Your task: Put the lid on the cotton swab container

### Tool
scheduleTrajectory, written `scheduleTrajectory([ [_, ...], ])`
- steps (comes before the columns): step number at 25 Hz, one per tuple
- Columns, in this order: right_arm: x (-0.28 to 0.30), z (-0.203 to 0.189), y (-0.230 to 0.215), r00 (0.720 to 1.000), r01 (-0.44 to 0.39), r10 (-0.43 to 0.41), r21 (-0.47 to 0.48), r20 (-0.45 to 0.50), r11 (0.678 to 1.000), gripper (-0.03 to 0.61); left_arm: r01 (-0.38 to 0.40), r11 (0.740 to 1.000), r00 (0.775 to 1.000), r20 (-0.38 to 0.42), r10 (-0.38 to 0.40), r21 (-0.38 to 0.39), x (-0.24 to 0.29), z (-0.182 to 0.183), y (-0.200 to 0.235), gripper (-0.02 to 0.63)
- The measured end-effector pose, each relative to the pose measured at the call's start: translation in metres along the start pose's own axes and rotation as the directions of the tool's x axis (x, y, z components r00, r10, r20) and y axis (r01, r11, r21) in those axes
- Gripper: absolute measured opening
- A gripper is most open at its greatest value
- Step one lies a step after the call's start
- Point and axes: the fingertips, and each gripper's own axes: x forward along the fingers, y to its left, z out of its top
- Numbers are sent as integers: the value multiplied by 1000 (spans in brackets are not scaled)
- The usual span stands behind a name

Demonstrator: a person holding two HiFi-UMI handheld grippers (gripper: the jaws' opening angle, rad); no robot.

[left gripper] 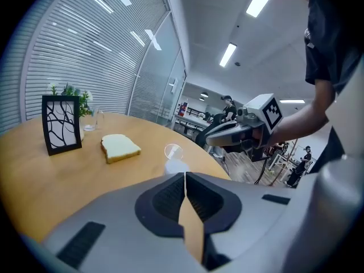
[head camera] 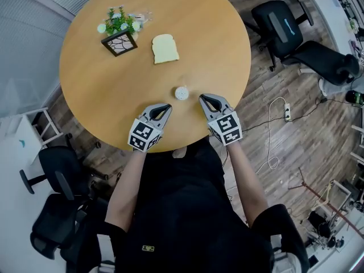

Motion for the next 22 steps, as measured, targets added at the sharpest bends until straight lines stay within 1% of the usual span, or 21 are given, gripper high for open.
scheduleTrajectory([
  [11, 25, 3, -19, 998, -57, 57, 8, -14, 998, 6, -14, 998, 998, -62, 10, -57, 29, -24, 12, 8],
  [13, 28, 5, -21, 998, -63, 63, 23, -1, 998, 6, -12, 999, 997, -79, 8, -49, 32, -28, 11, 8],
  [15, 30, 7, -25, 998, -61, 60, 49, 13, 997, 8, -14, 1000, 995, -102, 12, -22, 36, -33, 10, 10],
  [16, 32, 8, -27, 998, -59, 59, 59, 15, 996, 8, -15, 1000, 994, -110, 14, -8, 39, -34, 11, 23],
  [18, 35, 8, -30, 998, -61, 60, 61, 9, 996, 8, -18, 1000, 993, -113, 19, 8, 45, -35, 12, 103],
  [22, 39, 8, -32, 997, -77, 77, 53, -1, 996, 10, -22, 1000, 989, -144, 24, 17, 53, -40, 15, 165],
])
